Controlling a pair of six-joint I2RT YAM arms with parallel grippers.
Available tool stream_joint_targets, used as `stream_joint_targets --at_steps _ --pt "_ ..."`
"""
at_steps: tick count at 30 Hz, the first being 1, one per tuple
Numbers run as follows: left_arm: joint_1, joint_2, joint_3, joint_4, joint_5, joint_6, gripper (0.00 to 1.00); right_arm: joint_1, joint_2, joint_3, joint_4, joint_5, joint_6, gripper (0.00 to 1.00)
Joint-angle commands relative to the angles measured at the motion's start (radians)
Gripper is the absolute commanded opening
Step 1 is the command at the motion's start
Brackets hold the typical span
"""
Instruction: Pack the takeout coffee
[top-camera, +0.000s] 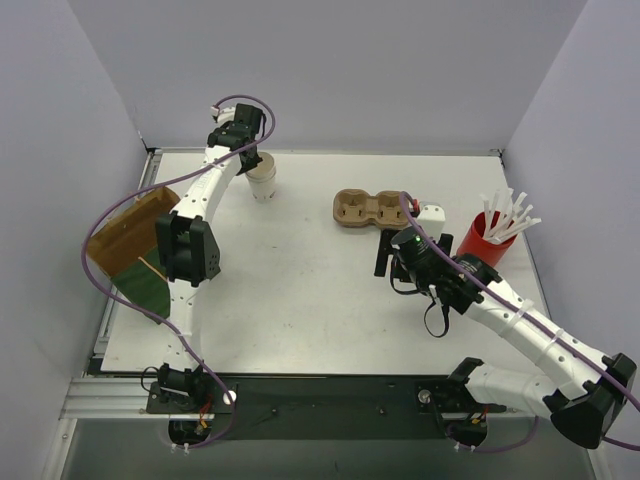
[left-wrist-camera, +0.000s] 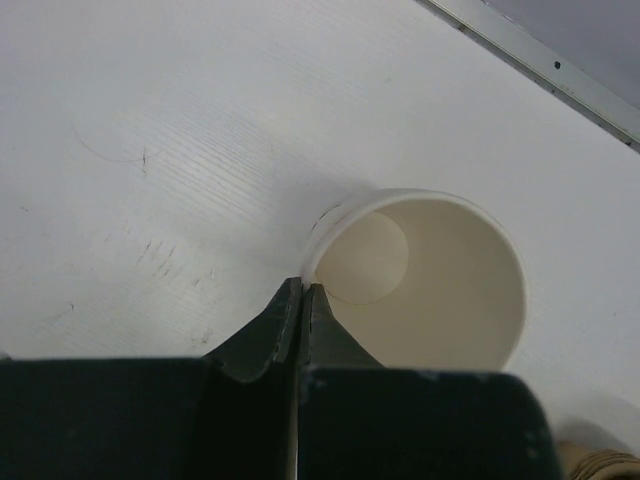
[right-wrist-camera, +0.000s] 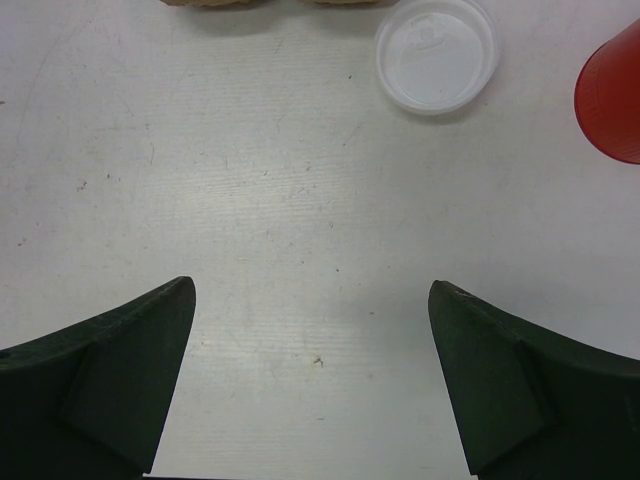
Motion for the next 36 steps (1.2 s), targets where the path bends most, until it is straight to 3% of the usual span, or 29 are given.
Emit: stream_joint_targets --at_steps 1,13,24,30,36 --pt "0.006 -0.057 0.015 0.046 0.029 0.031 0.0 -0.007 0.012 0.002 -0.028 0.009 -0.004 0.95" --pt "0.015 -0.181 -0.1 0.132 0.133 0.034 0.0 -0.007 0.04 0.008 -0.032 -0.018 -0.007 0.91" --pt "0.018 -0.358 -0.468 0.365 0.297 -0.003 0.0 0.0 0.072 0.012 -0.034 -0.043 -0.001 0.88" --pt "0.017 -0.386 -0.484 0.398 0.305 0.026 0.0 0.0 0.081 0.015 -0.035 -0.061 -0.008 0.88" --pt "0.018 -0.393 -0.367 0.367 0.279 0.095 0.0 0.0 0.069 0.041 -0.035 -0.049 -0.025 0.88"
